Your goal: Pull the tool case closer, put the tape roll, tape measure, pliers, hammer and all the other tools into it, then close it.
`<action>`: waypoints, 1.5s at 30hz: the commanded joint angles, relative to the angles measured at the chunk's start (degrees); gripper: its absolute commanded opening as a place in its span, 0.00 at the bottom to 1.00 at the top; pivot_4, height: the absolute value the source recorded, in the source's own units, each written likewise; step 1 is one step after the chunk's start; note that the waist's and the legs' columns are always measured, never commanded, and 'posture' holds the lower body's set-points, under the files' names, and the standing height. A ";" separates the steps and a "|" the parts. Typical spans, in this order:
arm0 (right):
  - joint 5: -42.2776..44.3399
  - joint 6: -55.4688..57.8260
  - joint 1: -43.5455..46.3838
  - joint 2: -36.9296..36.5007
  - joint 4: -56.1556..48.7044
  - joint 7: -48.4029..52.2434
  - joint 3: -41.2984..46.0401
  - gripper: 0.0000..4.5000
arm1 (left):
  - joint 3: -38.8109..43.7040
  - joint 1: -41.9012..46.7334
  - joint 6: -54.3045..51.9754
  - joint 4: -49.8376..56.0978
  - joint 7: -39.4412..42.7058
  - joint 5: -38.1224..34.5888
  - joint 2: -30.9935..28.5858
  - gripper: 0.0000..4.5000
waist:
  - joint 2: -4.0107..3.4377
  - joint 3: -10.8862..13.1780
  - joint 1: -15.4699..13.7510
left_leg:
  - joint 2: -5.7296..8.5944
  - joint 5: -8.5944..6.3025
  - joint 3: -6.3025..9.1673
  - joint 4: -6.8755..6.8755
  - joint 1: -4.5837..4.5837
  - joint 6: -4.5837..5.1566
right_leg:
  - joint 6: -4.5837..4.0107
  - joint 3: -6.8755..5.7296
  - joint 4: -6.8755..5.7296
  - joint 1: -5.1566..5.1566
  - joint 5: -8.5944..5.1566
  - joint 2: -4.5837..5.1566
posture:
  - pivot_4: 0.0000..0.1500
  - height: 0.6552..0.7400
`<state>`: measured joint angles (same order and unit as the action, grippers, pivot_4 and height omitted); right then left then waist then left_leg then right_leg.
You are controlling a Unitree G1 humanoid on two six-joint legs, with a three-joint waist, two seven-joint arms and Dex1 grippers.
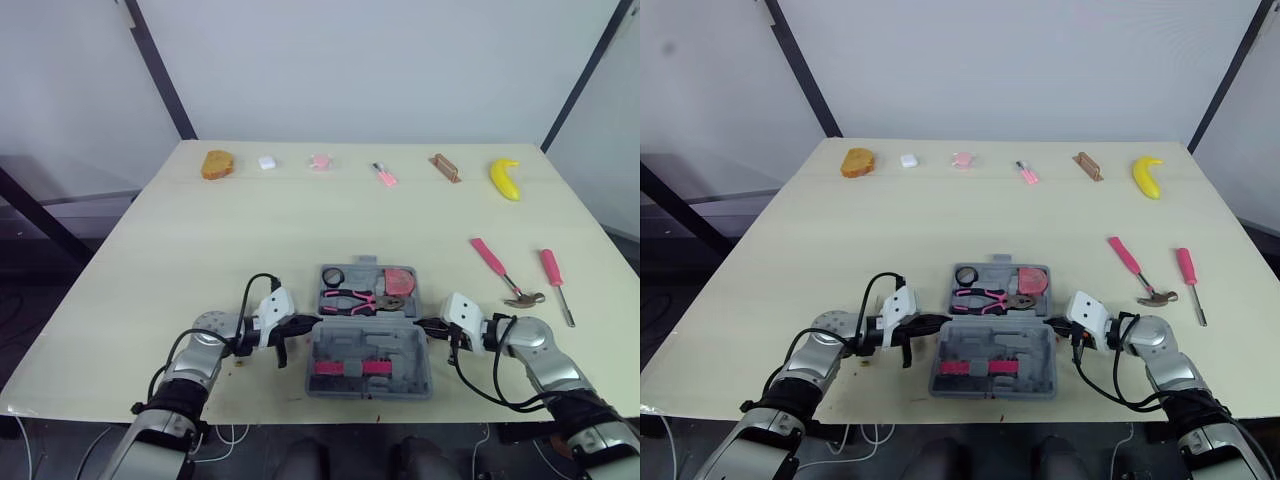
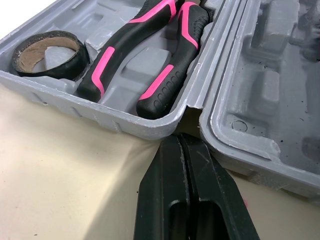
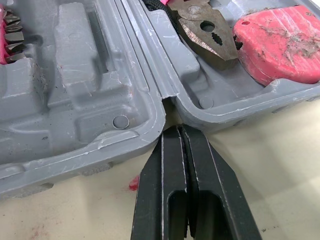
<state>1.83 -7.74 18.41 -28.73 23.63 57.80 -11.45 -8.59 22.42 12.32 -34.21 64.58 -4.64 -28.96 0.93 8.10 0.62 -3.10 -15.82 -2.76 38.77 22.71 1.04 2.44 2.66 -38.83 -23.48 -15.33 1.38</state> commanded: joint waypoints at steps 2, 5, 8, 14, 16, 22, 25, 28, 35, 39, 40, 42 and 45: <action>0.67 -1.78 1.08 0.59 -1.09 -0.06 0.40 0.01 | -0.96 0.75 0.90 0.56 0.94 0.04 1.36 0.00 | 0.00 0.00 -0.02 | 0.00 0.00 0.00 0.00 0.00 0.00 | 0.00 0.00 0.00 0.00 0.00 0.00 | 1.00 1.00; 0.66 -1.75 0.91 0.43 -1.15 -0.02 0.45 0.01 | -1.06 0.74 0.99 0.56 1.11 0.20 1.51 0.00 | 0.00 0.00 -0.04 | 0.00 0.00 0.00 0.00 0.00 0.00 | 0.00 0.00 0.00 0.00 0.00 0.00 | 1.00 1.00; 0.65 -1.75 0.85 0.45 -1.23 -0.29 0.58 0.01 | -1.01 0.69 1.00 0.62 1.01 0.28 1.67 0.00 | 0.00 0.00 -0.05 | 0.00 0.00 0.00 0.00 0.01 0.00 | 0.00 0.00 0.00 0.00 0.00 0.00 | 1.00 1.00; 0.65 -1.92 0.79 0.45 -1.32 -0.65 0.59 0.01 | -1.13 0.51 0.93 0.87 1.08 0.34 1.97 0.00 | 0.00 0.00 -0.06 | 0.00 0.00 0.00 0.00 0.01 0.00 | 0.00 0.00 0.00 0.00 0.00 0.01 | 1.00 1.00; 0.52 -2.03 0.58 0.17 -1.34 -0.56 0.51 0.01 | -1.30 0.43 0.92 1.17 1.12 0.41 2.13 0.00 | 0.00 0.00 -0.06 | 0.00 0.00 0.00 0.00 0.01 0.00 | 0.00 0.00 0.00 0.00 0.00 0.01 | 1.00 1.00; 0.18 -3.04 0.37 -0.36 -0.84 -1.09 0.89 0.01 | -1.56 0.23 0.75 1.58 1.23 0.58 2.63 0.00 | 0.00 0.00 -0.14 | 0.01 0.00 0.00 0.00 0.02 0.00 | 0.00 0.00 0.01 0.00 0.00 0.02 | 1.00 1.00; 0.18 -3.61 0.51 -0.10 -0.53 -1.42 0.94 0.01 | -1.55 0.23 0.76 1.56 1.34 0.62 2.64 0.00 | 0.00 0.00 -0.14 | 0.01 0.00 0.00 0.00 0.02 0.00 | 0.00 0.00 0.01 0.00 0.00 0.02 | 1.00 1.00; 0.19 -3.80 0.71 0.30 -0.22 -1.61 0.93 0.01 | -1.50 0.25 0.83 1.45 1.40 0.67 2.59 0.00 | 0.00 0.00 -0.12 | 0.01 0.00 0.00 0.00 0.02 0.00 | 0.00 0.00 0.01 0.00 0.00 0.02 | 1.00 1.00; 0.18 -4.40 0.69 0.71 0.02 -1.80 0.91 0.01 | -1.51 -0.09 0.89 1.55 1.51 0.73 2.40 0.00 | 0.00 0.00 -0.08 | 0.01 0.00 0.00 0.00 0.02 0.00 | 0.00 0.00 0.01 0.00 0.00 0.02 | 1.00 1.00; 0.23 -4.25 0.92 1.09 -0.02 -1.88 0.72 0.01 | -1.54 -0.52 0.85 1.76 1.56 0.72 2.27 0.00 | 0.00 0.00 -0.05 | 0.01 0.00 0.00 0.00 0.02 0.00 | 0.00 0.00 0.01 0.00 0.00 0.02 | 1.00 1.00; 0.28 -4.17 1.04 1.29 -0.06 -1.93 0.66 0.01 | -1.54 -0.57 0.83 1.79 1.57 0.71 2.25 0.00 | 0.00 0.00 -0.03 | 0.01 0.00 0.00 0.00 0.02 0.00 | 0.00 0.00 0.01 0.00 0.00 0.02 | 1.00 1.00; 0.35 -4.11 1.24 1.77 -0.30 -2.06 0.56 0.01 | -1.56 -0.68 0.81 1.85 1.60 0.70 2.20 0.00 | 0.00 0.00 0.03 | 0.01 0.00 0.00 0.00 0.01 0.00 | 0.00 0.00 0.01 0.00 0.00 0.02 | 1.00 1.00; 0.08 -3.97 1.42 2.00 -0.15 -1.81 0.27 0.01 | -1.60 -0.64 0.94 1.62 1.54 0.80 2.21 0.00 | 0.00 0.00 0.06 | 0.01 0.00 0.00 0.00 0.01 0.00 | 0.00 0.00 0.01 0.00 0.00 0.02 | 1.00 1.00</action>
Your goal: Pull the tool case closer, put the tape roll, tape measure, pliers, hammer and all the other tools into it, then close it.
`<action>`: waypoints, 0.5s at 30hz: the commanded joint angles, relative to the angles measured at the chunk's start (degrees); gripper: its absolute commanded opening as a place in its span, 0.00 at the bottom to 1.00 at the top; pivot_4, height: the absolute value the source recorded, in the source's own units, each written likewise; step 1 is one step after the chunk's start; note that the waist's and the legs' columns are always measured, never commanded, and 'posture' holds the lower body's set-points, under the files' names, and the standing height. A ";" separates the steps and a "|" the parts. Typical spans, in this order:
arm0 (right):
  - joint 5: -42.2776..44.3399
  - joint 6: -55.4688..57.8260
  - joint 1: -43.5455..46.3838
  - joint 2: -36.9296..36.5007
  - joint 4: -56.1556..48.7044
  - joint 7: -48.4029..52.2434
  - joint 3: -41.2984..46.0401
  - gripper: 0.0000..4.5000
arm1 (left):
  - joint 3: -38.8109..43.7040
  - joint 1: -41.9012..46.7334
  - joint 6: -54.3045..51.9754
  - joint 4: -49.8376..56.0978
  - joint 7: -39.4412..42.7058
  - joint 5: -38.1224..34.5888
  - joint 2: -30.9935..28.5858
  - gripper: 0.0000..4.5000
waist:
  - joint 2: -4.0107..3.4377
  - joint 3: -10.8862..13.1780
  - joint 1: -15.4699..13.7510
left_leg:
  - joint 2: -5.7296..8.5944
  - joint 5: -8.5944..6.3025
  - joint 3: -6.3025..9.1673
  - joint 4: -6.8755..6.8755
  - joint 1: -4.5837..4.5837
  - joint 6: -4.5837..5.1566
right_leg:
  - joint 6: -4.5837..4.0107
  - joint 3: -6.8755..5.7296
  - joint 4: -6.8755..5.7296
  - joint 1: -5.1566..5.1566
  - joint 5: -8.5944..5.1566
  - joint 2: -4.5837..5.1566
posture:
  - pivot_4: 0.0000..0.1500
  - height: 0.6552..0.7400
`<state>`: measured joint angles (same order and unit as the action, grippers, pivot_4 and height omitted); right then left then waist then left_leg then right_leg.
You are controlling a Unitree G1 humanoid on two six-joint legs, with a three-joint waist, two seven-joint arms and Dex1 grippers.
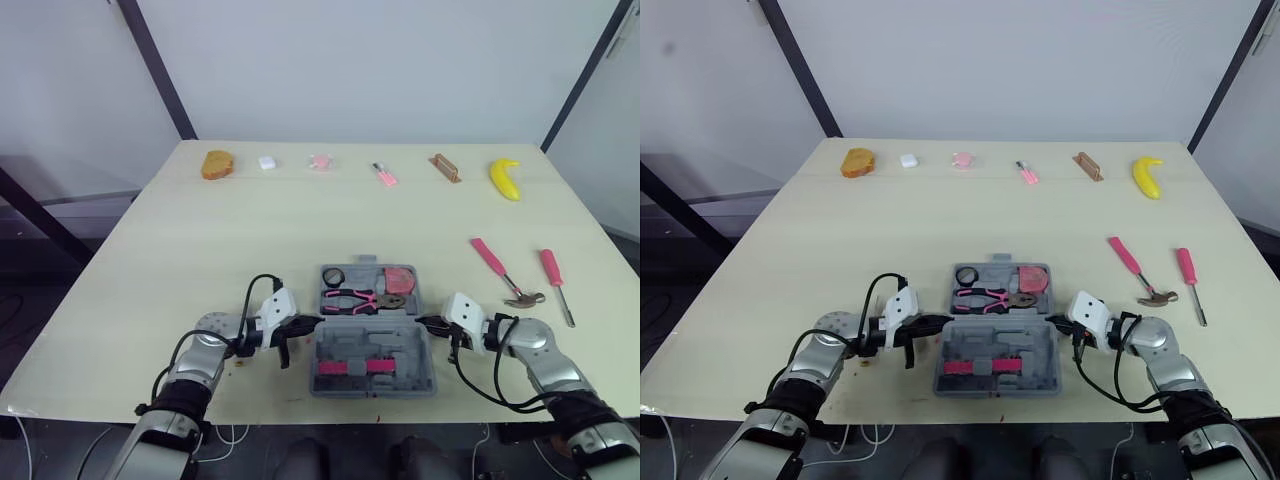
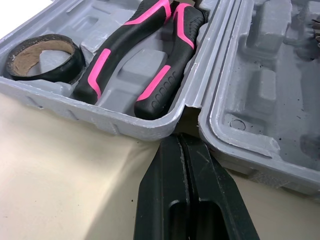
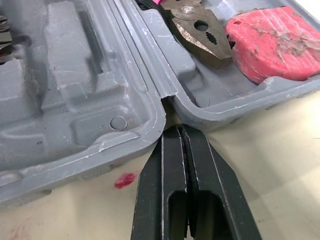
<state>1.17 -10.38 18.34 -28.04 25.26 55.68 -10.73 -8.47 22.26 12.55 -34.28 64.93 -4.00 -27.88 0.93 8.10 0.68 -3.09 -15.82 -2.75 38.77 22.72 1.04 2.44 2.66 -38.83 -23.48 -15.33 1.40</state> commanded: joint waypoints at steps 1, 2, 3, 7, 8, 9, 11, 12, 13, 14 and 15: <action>0.64 -1.44 1.52 1.35 -1.56 0.35 -0.48 0.01 | -1.74 -0.47 0.72 1.62 1.17 0.19 1.14 0.00 | 0.00 0.00 0.01 | 0.00 0.00 0.00 0.00 0.00 0.00 | 0.00 0.00 0.00 0.00 0.00 0.00 | 1.00 1.00; 0.57 -1.52 1.50 1.39 -1.45 0.37 -0.48 0.01 | -1.73 -0.48 0.73 1.61 1.17 0.19 1.13 0.00 | 0.00 0.00 0.01 | 0.00 0.00 0.00 0.00 0.00 0.00 | 0.00 0.00 0.00 0.00 0.00 0.00 | 1.00 1.00; 0.55 -1.54 1.49 1.45 -1.39 0.33 -0.41 0.01 | -1.72 -0.50 0.71 1.61 1.17 0.18 1.13 0.00 | 0.00 0.00 0.02 | 0.00 0.00 0.00 0.00 0.00 0.00 | 0.00 0.00 0.00 0.00 0.00 0.00 | 1.00 1.00; 0.39 -1.22 1.32 1.47 -1.39 0.59 -0.43 0.01 | -1.74 -0.54 0.84 1.49 1.16 0.28 1.03 0.00 | 0.00 0.00 0.03 | 0.00 0.00 0.00 0.00 0.00 0.00 | 0.00 0.00 0.00 0.00 0.00 0.00 | 1.00 1.00; 0.31 -1.23 1.25 1.47 -1.36 0.61 -0.45 0.01 | -1.76 -0.57 0.84 1.47 1.16 0.30 1.03 0.00 | 0.00 0.00 0.03 | 0.00 0.00 0.00 0.00 0.00 0.00 | 0.00 0.00 0.00 0.00 0.00 0.00 | 1.00 1.00; 0.28 -1.19 1.17 1.49 -1.39 0.63 -0.47 0.01 | -1.77 -0.60 0.88 1.46 1.19 0.31 1.02 0.00 | 0.00 0.00 0.04 | 0.00 0.00 0.00 0.00 0.00 0.00 | 0.00 0.00 0.00 0.00 0.00 0.00 | 1.00 1.00; 0.19 -1.30 1.08 1.50 -1.37 0.60 -0.49 0.01 | -1.80 -0.65 0.92 1.42 1.23 0.33 1.01 0.00 | 0.00 0.00 0.03 | 0.00 0.00 0.00 0.00 0.00 0.00 | 0.00 0.00 0.00 0.00 0.00 0.00 | 1.00 1.00; 0.18 -1.38 1.06 1.52 -1.33 0.52 -0.44 0.01 | -1.81 -0.67 0.94 1.42 1.25 0.33 1.01 0.00 | 0.00 0.00 0.04 | 0.00 0.00 0.00 0.00 0.00 0.00 | 0.00 0.00 0.00 0.00 0.00 0.00 | 1.00 1.00; 0.14 -1.48 1.06 1.53 -1.27 0.42 -0.41 0.01 | -1.83 -0.70 0.94 1.42 1.27 0.34 1.00 0.00 | 0.00 0.00 0.04 | 0.00 0.00 0.00 0.00 0.00 0.00 | 0.00 0.00 0.00 0.00 0.00 0.00 | 1.00 1.00; 0.12 -1.51 1.01 1.54 -1.31 0.37 -0.39 0.01 | -1.84 -0.75 0.96 1.47 1.32 0.33 0.97 0.00 | 0.00 0.00 0.04 | 0.00 0.00 0.00 0.00 -0.01 0.00 | 0.00 0.00 0.00 0.00 0.00 0.00 | 1.00 1.00; 0.12 -1.50 0.96 1.52 -1.35 0.38 -0.36 0.01 | -1.86 -0.81 0.96 1.54 1.37 0.33 0.93 0.00 | 0.00 0.00 0.04 | 0.00 0.00 0.00 0.00 -0.01 0.00 | 0.00 0.00 0.00 0.00 0.00 0.00 | 1.00 1.00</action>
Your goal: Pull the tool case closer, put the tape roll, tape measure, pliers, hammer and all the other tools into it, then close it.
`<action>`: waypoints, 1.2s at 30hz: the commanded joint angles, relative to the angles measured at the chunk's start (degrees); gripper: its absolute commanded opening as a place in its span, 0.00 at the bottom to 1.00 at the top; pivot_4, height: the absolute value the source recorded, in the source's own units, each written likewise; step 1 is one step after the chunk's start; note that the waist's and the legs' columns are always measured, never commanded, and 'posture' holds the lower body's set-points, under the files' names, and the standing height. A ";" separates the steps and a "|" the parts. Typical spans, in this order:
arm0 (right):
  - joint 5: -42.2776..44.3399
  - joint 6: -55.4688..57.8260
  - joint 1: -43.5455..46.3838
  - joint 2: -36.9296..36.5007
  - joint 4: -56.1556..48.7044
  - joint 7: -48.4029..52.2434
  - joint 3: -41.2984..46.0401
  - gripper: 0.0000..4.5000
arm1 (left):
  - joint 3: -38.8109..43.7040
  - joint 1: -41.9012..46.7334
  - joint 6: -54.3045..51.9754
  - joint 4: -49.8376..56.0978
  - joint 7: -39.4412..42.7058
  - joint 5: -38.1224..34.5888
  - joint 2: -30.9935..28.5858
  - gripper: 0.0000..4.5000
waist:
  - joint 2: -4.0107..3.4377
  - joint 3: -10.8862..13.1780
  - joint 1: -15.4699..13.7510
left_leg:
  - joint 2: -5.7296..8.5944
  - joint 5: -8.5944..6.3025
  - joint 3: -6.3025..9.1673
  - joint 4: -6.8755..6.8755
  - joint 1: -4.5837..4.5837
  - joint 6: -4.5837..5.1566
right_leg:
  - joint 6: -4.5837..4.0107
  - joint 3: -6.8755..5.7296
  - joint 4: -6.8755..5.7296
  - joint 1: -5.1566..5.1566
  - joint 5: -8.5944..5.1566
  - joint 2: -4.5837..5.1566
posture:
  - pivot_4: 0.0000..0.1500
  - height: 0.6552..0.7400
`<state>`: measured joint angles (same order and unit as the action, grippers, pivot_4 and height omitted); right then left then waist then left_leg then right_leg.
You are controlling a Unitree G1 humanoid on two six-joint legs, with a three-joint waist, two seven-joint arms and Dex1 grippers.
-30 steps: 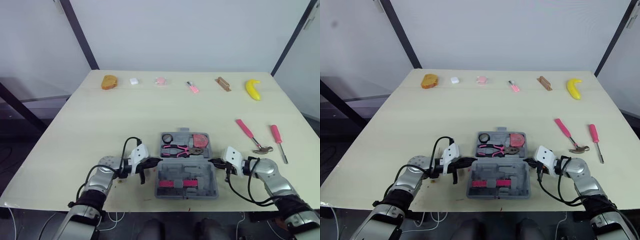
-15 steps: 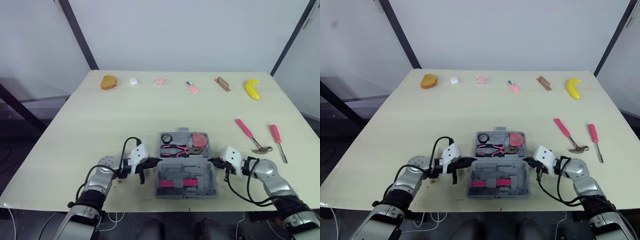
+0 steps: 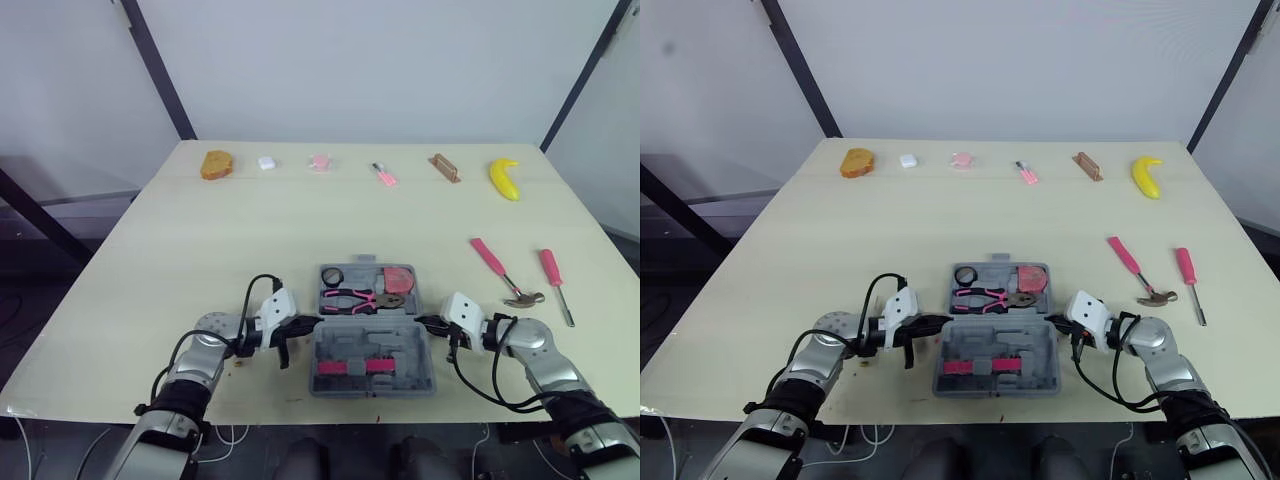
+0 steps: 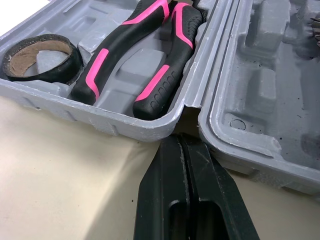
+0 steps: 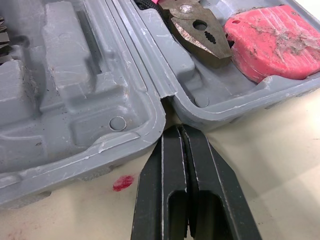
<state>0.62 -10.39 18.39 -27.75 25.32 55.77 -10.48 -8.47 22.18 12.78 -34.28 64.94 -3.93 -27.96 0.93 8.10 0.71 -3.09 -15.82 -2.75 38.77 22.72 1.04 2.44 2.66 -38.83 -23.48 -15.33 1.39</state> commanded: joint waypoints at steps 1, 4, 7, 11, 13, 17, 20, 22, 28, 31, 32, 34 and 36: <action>0.63 -1.43 0.83 1.07 -1.44 0.43 -0.62 0.01 | -1.84 -0.78 0.76 1.59 1.40 0.24 0.96 0.00 | 0.00 0.00 0.00 | 0.00 0.00 0.00 0.00 0.00 0.00 | 0.00 0.00 0.00 0.00 0.00 0.00 | 1.00 1.00; 0.64 -0.92 0.55 0.59 -1.65 0.94 -0.64 0.01 | -1.66 -0.83 0.85 1.59 1.50 0.08 0.77 0.00 | 0.00 0.00 0.00 | 0.00 0.00 0.00 0.00 0.00 0.00 | 0.00 0.00 0.00 0.00 0.00 0.00 | 1.00 1.00; 0.75 -0.57 0.31 0.40 -1.81 1.23 -0.63 0.01 | -1.60 -0.78 0.99 1.43 1.50 0.17 0.56 0.00 | 0.00 0.00 0.00 | 0.00 0.00 0.00 0.00 0.00 0.00 | 0.00 0.00 0.00 0.00 0.00 0.00 | 1.00 1.00; 0.87 -0.68 0.05 -0.16 -1.43 1.39 -0.22 0.01 | -1.49 -0.98 0.84 1.81 1.75 0.11 0.09 0.00 | 0.00 0.00 -0.01 | 0.00 0.00 0.00 0.00 0.00 0.00 | 0.00 0.00 0.00 0.00 0.00 0.00 | 1.00 1.00; 0.98 -0.68 -0.05 -0.49 -1.30 1.43 0.04 0.01 | -1.39 -1.16 0.70 2.14 1.99 -0.01 -0.23 0.00 | 0.00 0.00 0.00 | 0.00 0.00 0.00 0.00 0.00 0.00 | 0.00 0.00 0.00 0.00 0.00 0.00 | 1.00 1.00; 1.23 -0.81 -0.40 -1.34 -1.15 1.58 0.66 0.01 | -1.06 -1.88 0.02 3.81 2.98 -0.81 -0.92 0.00 | 0.00 0.00 -0.02 | 0.00 0.00 -0.01 0.00 0.00 0.00 | 0.00 0.01 0.01 0.00 0.00 0.00 | 1.00 1.00; 1.39 -0.72 -0.62 -1.52 -1.37 1.61 0.70 0.01 | -1.21 -2.65 -0.50 5.37 3.60 -1.10 -1.11 0.00 | 0.00 0.00 -0.04 | 0.00 0.00 -0.01 0.00 0.00 0.00 | 0.00 0.01 0.02 0.00 0.00 0.00 | 1.00 1.00; 1.52 -0.57 -0.71 -1.47 -1.56 1.56 0.56 0.01 | -1.10 -2.84 -0.69 5.44 3.41 -1.06 -1.14 0.00 | 0.00 0.00 -0.10 | 0.00 0.00 -0.01 0.00 0.01 0.00 | 0.00 0.01 0.02 0.00 0.00 0.01 | 1.00 1.00; 1.71 -0.05 -0.98 -0.79 -2.51 1.33 -0.10 0.01 | 0.22 -1.86 -0.94 3.99 1.55 -1.23 -1.19 0.00 | 0.00 0.00 -0.08 | 0.00 0.00 -0.01 0.00 0.01 0.00 | 0.00 0.00 0.01 0.00 0.00 0.01 | 1.00 1.00; 1.78 0.06 -1.03 -0.65 -2.78 1.50 -0.25 0.01 | 0.44 -1.35 -1.18 3.88 1.21 -1.40 -1.05 0.00 | 0.00 0.00 -0.07 | 0.00 0.00 0.00 0.00 0.01 0.00 | 0.00 0.00 0.01 0.00 0.00 0.01 | 1.00 1.00; 1.79 0.09 -1.03 -0.65 -2.82 1.51 -0.24 0.01 | 0.40 -1.15 -1.12 3.63 1.16 -1.29 -1.07 0.00 | 0.00 0.00 -0.07 | 0.00 0.00 0.00 0.00 0.01 0.00 | 0.00 0.00 0.01 0.00 0.00 0.01 | 1.00 1.00; 1.82 0.16 -1.01 -0.66 -2.87 1.53 -0.22 0.01 | 0.35 -0.89 -0.92 3.23 1.13 -1.17 -1.08 0.00 | 0.00 0.00 -0.06 | 0.00 0.00 0.00 0.00 0.01 0.00 | 0.00 -0.01 0.01 0.00 0.00 0.01 | 1.00 1.00; 1.84 0.21 -0.96 -0.68 -2.92 1.57 -0.21 0.01 | 0.46 -0.71 -0.75 2.88 0.75 -1.14 -0.99 0.00 | 0.00 0.00 -0.06 | 0.00 0.00 0.00 0.00 0.01 0.00 | 0.00 -0.01 0.01 0.00 0.00 0.01 | 1.00 1.00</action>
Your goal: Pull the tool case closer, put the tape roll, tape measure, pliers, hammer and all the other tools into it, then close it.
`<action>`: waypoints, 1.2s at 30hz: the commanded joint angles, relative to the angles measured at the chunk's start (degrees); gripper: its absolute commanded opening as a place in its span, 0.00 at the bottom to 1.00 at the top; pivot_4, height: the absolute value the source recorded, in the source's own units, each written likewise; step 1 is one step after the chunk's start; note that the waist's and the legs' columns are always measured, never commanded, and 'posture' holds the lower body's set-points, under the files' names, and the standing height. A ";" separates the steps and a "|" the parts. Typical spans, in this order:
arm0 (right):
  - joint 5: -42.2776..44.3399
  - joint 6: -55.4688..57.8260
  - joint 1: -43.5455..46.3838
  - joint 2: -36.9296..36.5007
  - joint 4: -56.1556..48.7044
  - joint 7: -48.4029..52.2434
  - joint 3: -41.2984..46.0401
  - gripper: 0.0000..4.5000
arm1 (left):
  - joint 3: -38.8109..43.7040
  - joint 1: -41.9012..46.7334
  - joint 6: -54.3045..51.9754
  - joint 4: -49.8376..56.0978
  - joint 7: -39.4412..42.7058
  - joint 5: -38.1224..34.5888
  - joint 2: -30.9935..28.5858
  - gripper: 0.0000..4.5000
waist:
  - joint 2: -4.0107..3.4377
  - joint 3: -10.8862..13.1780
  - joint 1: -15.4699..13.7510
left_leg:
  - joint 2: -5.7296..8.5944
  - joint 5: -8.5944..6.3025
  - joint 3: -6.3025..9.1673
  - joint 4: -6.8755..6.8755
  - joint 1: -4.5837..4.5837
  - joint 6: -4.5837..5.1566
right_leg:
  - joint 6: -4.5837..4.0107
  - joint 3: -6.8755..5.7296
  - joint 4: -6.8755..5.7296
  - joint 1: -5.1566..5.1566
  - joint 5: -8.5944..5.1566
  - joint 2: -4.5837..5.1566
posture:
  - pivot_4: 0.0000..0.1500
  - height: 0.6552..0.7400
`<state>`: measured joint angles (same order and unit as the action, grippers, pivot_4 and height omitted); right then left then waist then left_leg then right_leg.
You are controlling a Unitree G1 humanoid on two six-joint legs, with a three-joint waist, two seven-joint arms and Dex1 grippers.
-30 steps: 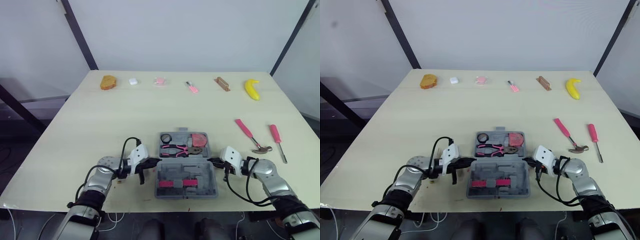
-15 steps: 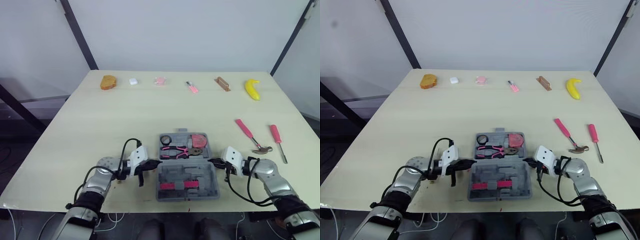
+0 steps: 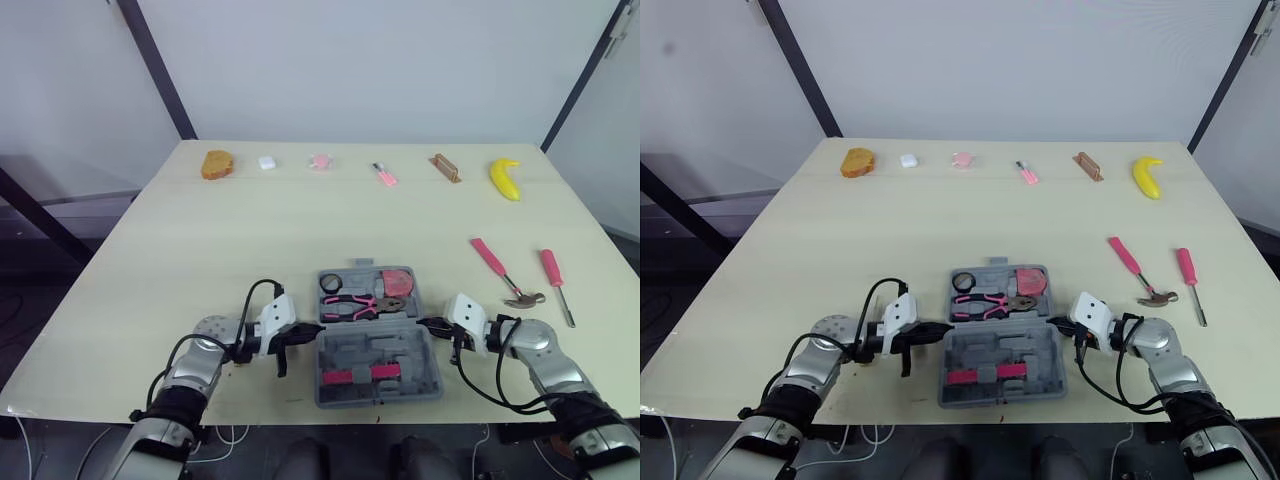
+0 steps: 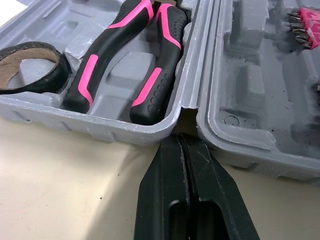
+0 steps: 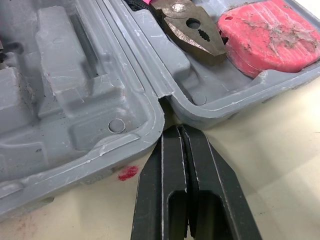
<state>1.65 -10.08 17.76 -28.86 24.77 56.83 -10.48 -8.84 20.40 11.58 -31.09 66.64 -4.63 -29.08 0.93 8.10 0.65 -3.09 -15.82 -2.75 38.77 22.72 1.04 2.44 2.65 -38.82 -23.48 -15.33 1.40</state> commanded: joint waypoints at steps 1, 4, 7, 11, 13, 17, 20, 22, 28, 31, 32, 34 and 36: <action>0.83 -0.04 -0.31 0.41 -2.41 0.52 -0.19 0.01 | 0.86 1.24 0.67 -0.63 -1.31 -0.27 0.17 0.00 | 0.00 0.00 0.01 | 0.00 0.00 0.00 0.00 0.00 0.00 | 0.00 0.00 0.00 0.00 0.00 0.00 | 1.00 1.00; 0.87 0.11 -0.22 0.46 -2.54 0.53 -0.17 0.01 | 1.01 1.84 1.04 -1.48 -2.35 0.03 0.36 0.00 | 0.00 0.00 -0.01 | 0.00 0.00 0.01 0.00 0.00 0.00 | 0.00 -0.01 -0.01 0.00 0.00 0.00 | 1.00 1.00; 0.89 0.31 -0.06 0.59 -2.61 0.52 -0.20 0.01 | 0.81 2.13 1.21 -1.83 -2.32 -0.01 0.37 0.00 | 0.00 0.00 0.02 | 0.00 0.00 0.01 0.00 0.00 0.00 | 0.00 -0.01 -0.01 0.00 0.00 0.00 | 1.00 1.00; 0.84 0.52 0.10 0.77 -2.68 0.53 -0.25 0.01 | 0.69 2.43 1.47 -2.32 -2.45 0.06 0.32 0.00 | 0.00 0.00 0.05 | 0.00 0.00 0.01 0.00 0.00 0.00 | 0.00 -0.01 -0.01 0.00 0.00 0.00 | 1.00 1.00; 0.81 0.54 0.14 0.81 -2.64 0.53 -0.26 0.01 | 0.55 2.36 1.47 -2.32 -2.37 0.09 0.28 0.00 | 0.00 0.00 0.05 | 0.00 0.00 0.01 0.00 0.00 0.00 | 0.00 -0.01 -0.01 0.00 0.00 0.00 | 1.00 1.00; 0.74 0.55 0.22 0.89 -2.56 0.48 -0.27 0.01 | 0.17 1.72 1.31 -1.78 -1.79 0.04 0.14 0.00 | 0.00 0.00 0.05 | 0.00 0.00 0.01 0.00 0.00 0.00 | 0.00 -0.01 -0.01 0.00 0.00 0.00 | 1.00 1.00; 0.68 0.44 0.28 0.97 -2.45 0.36 -0.25 0.01 | 0.13 1.48 1.27 -1.63 -1.67 -0.01 0.07 0.00 | 0.00 0.00 0.06 | 0.00 0.00 0.01 0.00 0.00 0.00 | 0.00 -0.01 -0.01 0.00 0.00 0.00 | 1.00 1.00; 0.57 0.27 0.38 1.10 -2.27 0.23 -0.29 0.01 | 0.12 1.44 1.31 -1.70 -1.62 0.00 0.03 0.00 | 0.00 0.00 0.06 | 0.00 0.00 0.01 0.00 0.00 0.00 | 0.00 -0.01 -0.01 0.00 0.00 -0.01 | 1.00 1.00; 0.28 -0.47 0.82 1.61 -1.71 -0.28 -0.31 0.01 | 0.05 1.48 1.50 -2.04 -1.57 0.11 -0.08 0.00 | 0.00 0.00 0.10 | 0.00 0.00 0.02 0.00 0.00 0.00 | 0.00 -0.01 -0.01 0.00 0.00 -0.01 | 1.00 1.00; 0.19 -0.76 1.06 1.85 -1.44 -0.60 -0.25 0.01 | -0.12 1.49 1.80 -2.42 -1.50 0.31 -0.08 0.00 | 0.00 0.00 0.15 | 0.00 0.00 0.02 0.00 -0.01 0.00 | 0.00 -0.01 -0.01 0.00 0.00 -0.01 | 1.00 1.00; 0.17 -0.80 1.13 1.92 -1.35 -0.66 -0.26 0.01 | -0.16 1.50 1.88 -2.55 -1.48 0.34 -0.07 0.00 | 0.00 0.00 0.17 | -0.01 0.00 0.02 0.00 -0.01 0.00 | 0.00 0.00 -0.02 0.00 0.00 -0.02 | 1.00 1.00; 0.10 -0.98 1.29 2.08 -1.13 -0.86 -0.28 0.01 | -0.25 1.52 2.07 -2.79 -1.44 0.41 -0.02 0.00 | 0.00 0.00 0.20 | -0.01 0.00 0.02 0.00 -0.01 0.00 | 0.00 0.00 -0.02 0.00 0.00 -0.02 | 1.00 1.00; 0.03 -1.39 1.43 2.20 -0.89 -1.13 -0.28 0.01 | -0.42 1.38 2.18 -2.74 -1.45 0.49 0.09 0.00 | 0.00 0.00 0.20 | -0.01 0.00 0.01 0.00 -0.02 0.00 | 0.00 0.00 -0.02 0.00 0.00 -0.02 | 1.00 1.00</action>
<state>1.39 -10.13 17.89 -27.69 25.05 55.81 -10.48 -8.86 21.99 13.21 -33.91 64.99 -4.45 -29.28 0.93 8.10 0.85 -3.10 -15.82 -2.74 38.77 22.70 1.04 2.44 2.66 -38.85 -23.48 -15.33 1.38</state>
